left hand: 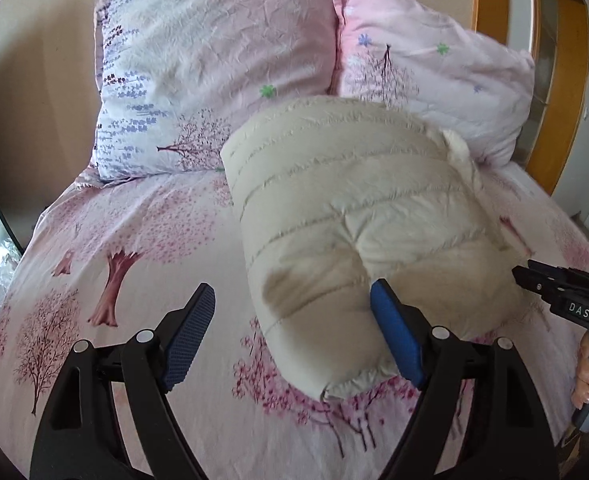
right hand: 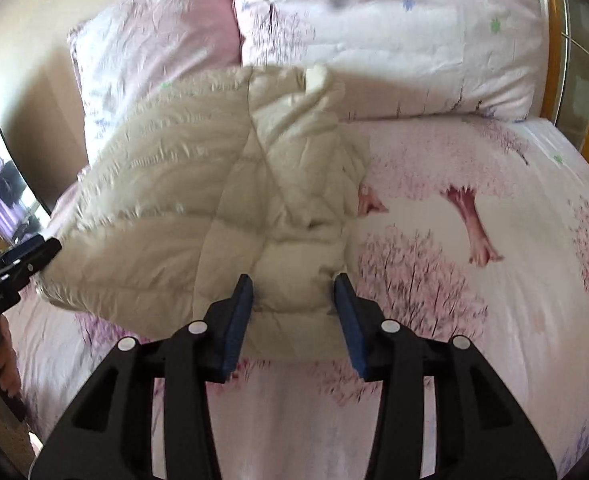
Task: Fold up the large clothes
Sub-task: 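Open both grippers and pull back from the folded jacket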
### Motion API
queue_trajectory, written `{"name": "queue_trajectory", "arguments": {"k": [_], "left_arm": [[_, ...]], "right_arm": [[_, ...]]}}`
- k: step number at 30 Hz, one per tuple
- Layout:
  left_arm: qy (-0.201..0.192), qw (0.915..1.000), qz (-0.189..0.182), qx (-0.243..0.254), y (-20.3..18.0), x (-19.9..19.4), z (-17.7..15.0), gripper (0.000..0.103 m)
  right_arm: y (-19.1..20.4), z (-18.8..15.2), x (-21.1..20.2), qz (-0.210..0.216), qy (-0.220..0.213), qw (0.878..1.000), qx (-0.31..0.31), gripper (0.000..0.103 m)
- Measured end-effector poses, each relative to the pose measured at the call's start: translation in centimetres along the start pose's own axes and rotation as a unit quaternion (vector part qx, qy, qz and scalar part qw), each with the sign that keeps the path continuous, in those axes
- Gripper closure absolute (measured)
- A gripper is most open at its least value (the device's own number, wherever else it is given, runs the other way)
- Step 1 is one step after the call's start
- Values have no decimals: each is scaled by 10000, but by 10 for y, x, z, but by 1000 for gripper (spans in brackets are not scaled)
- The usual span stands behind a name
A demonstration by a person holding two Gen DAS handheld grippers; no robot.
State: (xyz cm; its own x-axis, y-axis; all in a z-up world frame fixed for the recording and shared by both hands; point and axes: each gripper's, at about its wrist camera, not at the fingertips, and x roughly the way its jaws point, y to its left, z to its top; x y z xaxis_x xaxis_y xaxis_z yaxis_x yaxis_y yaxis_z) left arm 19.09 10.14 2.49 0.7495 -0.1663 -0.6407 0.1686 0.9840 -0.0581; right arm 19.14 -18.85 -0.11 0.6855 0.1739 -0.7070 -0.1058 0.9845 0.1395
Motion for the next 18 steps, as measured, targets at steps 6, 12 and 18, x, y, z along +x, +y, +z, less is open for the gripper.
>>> {"name": "queue_trajectory", "arguments": {"k": [6, 12, 18], "left_arm": [[214, 9995, 195, 139, -12, 23, -7, 21], [-320, 9964, 724, 317, -21, -3, -13, 3], [-631, 9924, 998, 346, -29, -24, -19, 1]], "right_arm": [[3, -2, 27, -236, 336, 9991, 71, 52], [-9, -4, 13, -209, 225, 9990, 326, 37], [-10, -7, -4, -366, 50, 9988, 328, 24]]}}
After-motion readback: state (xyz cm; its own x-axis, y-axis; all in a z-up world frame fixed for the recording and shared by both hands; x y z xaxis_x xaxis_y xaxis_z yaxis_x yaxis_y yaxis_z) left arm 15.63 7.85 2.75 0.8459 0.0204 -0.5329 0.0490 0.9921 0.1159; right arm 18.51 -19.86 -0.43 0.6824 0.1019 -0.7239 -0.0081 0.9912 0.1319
